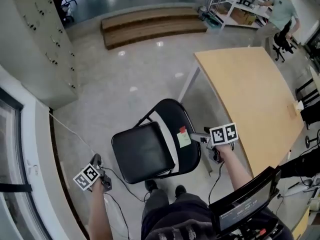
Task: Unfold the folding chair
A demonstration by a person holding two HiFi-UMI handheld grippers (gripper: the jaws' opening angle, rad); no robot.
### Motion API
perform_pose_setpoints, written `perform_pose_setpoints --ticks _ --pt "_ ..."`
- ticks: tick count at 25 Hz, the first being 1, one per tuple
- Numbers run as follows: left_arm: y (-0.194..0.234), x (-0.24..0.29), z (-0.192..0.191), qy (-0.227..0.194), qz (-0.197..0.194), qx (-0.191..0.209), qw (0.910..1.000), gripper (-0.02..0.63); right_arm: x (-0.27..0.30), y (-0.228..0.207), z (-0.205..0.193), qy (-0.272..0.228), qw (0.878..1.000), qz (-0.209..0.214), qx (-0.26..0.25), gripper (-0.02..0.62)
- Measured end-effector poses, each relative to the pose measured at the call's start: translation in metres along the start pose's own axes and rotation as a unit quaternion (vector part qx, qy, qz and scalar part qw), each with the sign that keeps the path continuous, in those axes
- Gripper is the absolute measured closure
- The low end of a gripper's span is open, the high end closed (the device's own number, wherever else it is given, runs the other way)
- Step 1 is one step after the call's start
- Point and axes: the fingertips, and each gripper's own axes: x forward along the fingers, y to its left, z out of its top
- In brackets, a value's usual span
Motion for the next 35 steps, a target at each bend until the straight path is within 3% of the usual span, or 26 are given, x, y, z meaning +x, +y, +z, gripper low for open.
perform_pose_setpoints --ticks 6,13,15,17,18,19,20,22,25,29,35 --pt "-0.113 -0.023 -0.001 -0.035 -0.051 0.088 0.9942 0.606 -0.078 0.014 0.017 -0.121 0.990 0.074 0.006 0.156" --pt "-0.256 -0.071 -0.017 -0.102 -0.114 0.171 0.9734 0.606 -0.158 0.033 0.017 -0.197 0.963 0.176 -0.057 0.168" --pt "-0.286 -0.091 -0.012 -0.120 -0.135 0.189 0.9651 0.606 -0.174 0.052 0.019 -0.210 0.953 0.206 -0.069 0.232" --pt "-0.305 -0.112 0.001 -0.138 -0.153 0.207 0.9566 0.605 -0.182 0.078 0.023 -0.225 0.944 0.228 -0.083 0.360" --pt "-0.313 -0.123 0.005 -0.146 -0.160 0.215 0.9524 0.606 -0.186 0.089 0.024 -0.233 0.940 0.231 -0.096 0.439" --pt "-0.321 -0.134 0.007 -0.155 -0.166 0.222 0.9481 0.605 -0.191 0.098 0.022 -0.239 0.936 0.231 -0.117 0.562" --pt "-0.332 -0.145 0.008 -0.167 -0.173 0.229 0.9431 0.606 -0.197 0.106 0.022 -0.245 0.930 0.230 -0.148 0.594" --pt "-0.357 -0.166 0.013 -0.199 -0.184 0.240 0.9321 0.605 -0.209 0.123 0.030 -0.251 0.915 0.239 -0.207 0.594" --pt "-0.368 -0.192 0.002 -0.195 -0.168 0.262 0.9302 0.606 -0.208 0.143 0.017 -0.234 0.912 0.258 -0.218 0.594" --pt "-0.352 -0.207 -0.024 -0.169 -0.102 0.307 0.9311 0.605 -0.205 0.159 -0.008 -0.211 0.912 0.284 -0.206 0.594" --pt "-0.345 -0.239 -0.051 -0.171 -0.086 0.303 0.9336 0.604 -0.199 0.183 -0.034 -0.191 0.895 0.337 -0.220 0.594"
